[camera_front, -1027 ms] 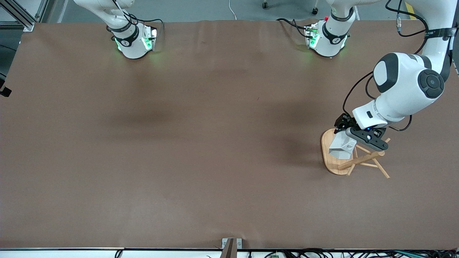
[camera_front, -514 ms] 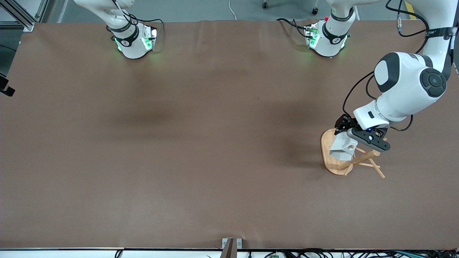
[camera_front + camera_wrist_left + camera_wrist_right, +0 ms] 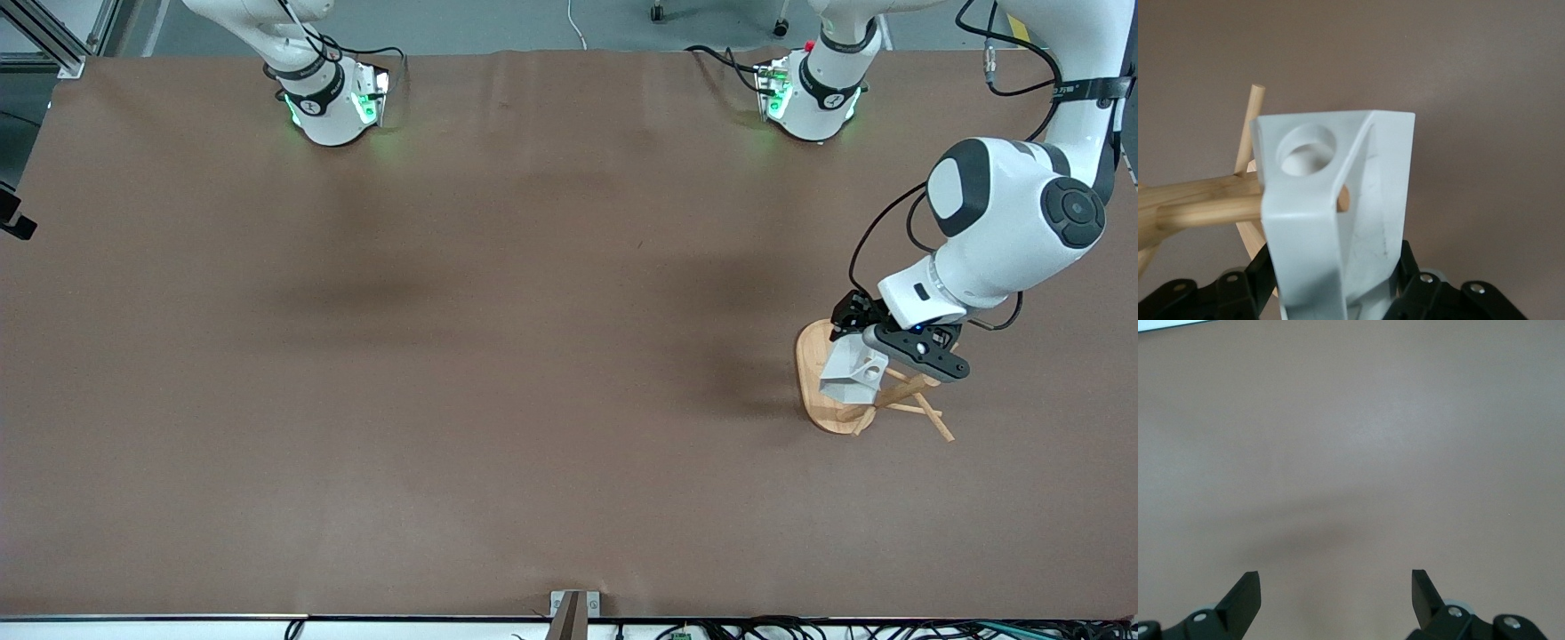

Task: Hang cup on rack
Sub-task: 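Lower the cup onto a rack peg with the left gripper, then open the left gripper and raise it away from the rack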

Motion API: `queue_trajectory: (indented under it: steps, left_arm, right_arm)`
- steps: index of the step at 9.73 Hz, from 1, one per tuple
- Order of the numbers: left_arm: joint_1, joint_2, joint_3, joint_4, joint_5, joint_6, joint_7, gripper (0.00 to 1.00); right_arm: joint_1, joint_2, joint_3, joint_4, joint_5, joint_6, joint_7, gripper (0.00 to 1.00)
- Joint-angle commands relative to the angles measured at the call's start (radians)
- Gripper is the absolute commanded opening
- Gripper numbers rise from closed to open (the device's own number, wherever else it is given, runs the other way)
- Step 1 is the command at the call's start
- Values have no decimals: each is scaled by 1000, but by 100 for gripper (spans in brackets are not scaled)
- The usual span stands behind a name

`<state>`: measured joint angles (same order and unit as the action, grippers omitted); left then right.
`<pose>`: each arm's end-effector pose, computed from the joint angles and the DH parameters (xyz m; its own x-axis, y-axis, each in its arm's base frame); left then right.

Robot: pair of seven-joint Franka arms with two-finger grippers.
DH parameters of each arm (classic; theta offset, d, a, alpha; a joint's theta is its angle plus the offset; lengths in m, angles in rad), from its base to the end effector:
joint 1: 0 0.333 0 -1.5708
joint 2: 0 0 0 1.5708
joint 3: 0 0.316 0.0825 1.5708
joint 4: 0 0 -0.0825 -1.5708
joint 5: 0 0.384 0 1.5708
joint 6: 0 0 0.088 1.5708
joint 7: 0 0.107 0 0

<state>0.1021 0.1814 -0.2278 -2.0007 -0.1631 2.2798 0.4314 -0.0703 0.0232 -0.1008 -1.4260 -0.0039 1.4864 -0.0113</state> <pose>0.5933 -0.0747 0.3813 0.8931 -0.4224 0.1549 -0.4414 -0.8893 0.1197 0.5448 -0.0938 0.6719 0.9865 -0.1592 0.0372 -0.1596 -0.9872 0.0066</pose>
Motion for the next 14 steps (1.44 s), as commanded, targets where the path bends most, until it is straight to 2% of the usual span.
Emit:
queue_trajectory:
  steps: [1, 2, 3, 5, 6, 7, 8, 9, 10, 12, 14]
  left_arm:
    - [1, 44, 7, 14, -30, 14, -3, 22]
    - [1, 44, 24, 22, -33, 12, -3, 80]
    - [1, 40, 28, 22, -33, 10, -6, 100]
    - [-1, -9, 30, 25, -30, -25, -83, 100]
    - [-13, -49, 31, 34, -18, -89, -176, 100]
    - [-37, -101, 34, 40, 20, -168, -301, 100]
    - [-54, -159, 30, 42, 125, -205, -409, 100]
    - [-61, -193, 28, 71, 175, -244, -446, 100]
    - [-59, -194, 36, 142, 174, -354, -433, 100]
    - [-76, -220, 97, 254, 171, -547, -428, 100]
    - [-88, -237, 105, 382, 169, -740, -428, 100]
  right_arm:
    - [-16, -12, 18, -11, -16, 26, 11, 100]
    - [-17, -12, 18, -11, -16, 37, 11, 100]
    - [-16, -12, 18, -11, -16, 37, 13, 100]
    - [-19, -12, 18, -10, -16, 37, 13, 100]
    - [-20, -12, 16, -8, -16, 37, 11, 100]
    - [-20, -11, 16, -4, -16, 43, 11, 100]
    - [-22, -11, 16, -5, -15, 57, 8, 100]
    - [-23, -11, 16, -5, -13, 60, 5, 100]
    - [-23, -11, 16, -5, -13, 60, 5, 100]
    - [-25, -9, 16, -4, -10, 61, 5, 100]
    - [-26, -9, 16, -5, -7, 61, 7, 100]
